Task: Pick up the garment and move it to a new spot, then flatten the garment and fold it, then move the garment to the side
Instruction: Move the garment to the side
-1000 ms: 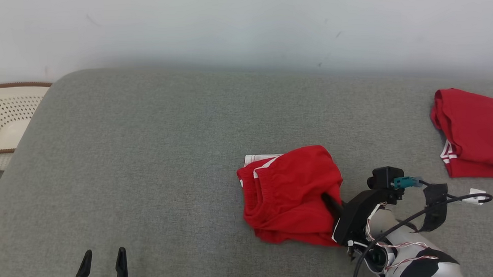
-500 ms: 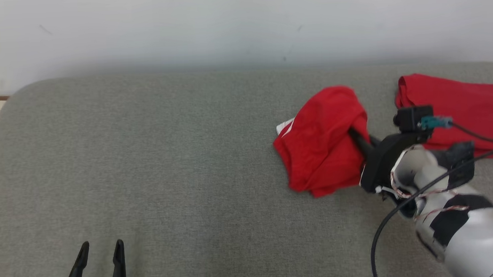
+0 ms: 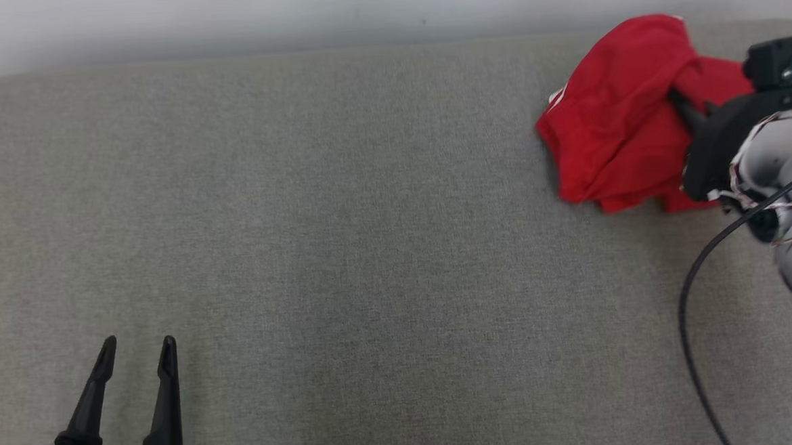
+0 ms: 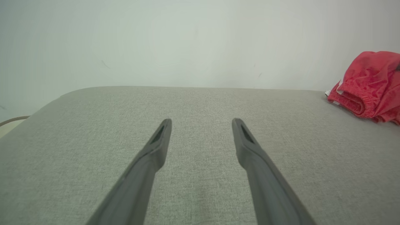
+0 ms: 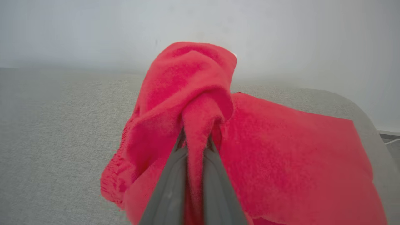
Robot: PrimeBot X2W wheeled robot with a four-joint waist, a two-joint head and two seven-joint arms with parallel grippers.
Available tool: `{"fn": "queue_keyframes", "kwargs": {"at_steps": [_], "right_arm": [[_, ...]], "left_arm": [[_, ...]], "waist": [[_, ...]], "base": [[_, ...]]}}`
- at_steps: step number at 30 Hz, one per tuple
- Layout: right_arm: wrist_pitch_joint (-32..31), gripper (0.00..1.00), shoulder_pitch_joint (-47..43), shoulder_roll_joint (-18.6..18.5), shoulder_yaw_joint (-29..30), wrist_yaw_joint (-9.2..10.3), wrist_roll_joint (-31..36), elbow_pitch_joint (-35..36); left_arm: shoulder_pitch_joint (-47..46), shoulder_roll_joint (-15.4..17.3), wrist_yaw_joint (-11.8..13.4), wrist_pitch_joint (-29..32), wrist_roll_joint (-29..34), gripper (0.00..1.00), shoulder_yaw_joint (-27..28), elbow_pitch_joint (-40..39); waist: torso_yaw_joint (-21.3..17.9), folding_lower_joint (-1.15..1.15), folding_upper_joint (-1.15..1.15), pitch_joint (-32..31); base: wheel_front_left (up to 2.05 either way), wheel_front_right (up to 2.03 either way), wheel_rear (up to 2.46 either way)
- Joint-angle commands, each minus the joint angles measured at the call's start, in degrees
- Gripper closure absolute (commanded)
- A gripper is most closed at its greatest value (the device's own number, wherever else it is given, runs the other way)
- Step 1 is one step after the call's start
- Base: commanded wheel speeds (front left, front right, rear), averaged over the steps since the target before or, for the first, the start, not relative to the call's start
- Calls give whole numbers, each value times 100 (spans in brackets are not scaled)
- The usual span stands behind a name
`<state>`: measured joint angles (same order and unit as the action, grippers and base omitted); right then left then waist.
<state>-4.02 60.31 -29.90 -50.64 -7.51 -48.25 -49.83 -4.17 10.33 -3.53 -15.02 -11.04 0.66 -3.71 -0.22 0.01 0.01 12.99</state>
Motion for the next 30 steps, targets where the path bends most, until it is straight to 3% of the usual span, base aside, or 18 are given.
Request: {"fn": "queue_keyframes", "kwargs": {"at_steps": [1,19,30], "right_arm": [[5,100,118,-112,-24,5,-51,-25],[-344,100,962,-1112,-444,5,-499,-25],[-329,100,1199,-1253,-651,5,-546,-202]], "left_arm": [[-79,48,-26,-17,32,0,19,-27],[-168,461,49,249,70,0,184,-775],[-246,572,92,326,61,0,198,-982]], "waist": [[-96,-1,-1,234],[-427,-1,-1,730],[-472,-1,-1,940]], "base": [[0,0,0],[0,0,0],[0,0,0]]}}
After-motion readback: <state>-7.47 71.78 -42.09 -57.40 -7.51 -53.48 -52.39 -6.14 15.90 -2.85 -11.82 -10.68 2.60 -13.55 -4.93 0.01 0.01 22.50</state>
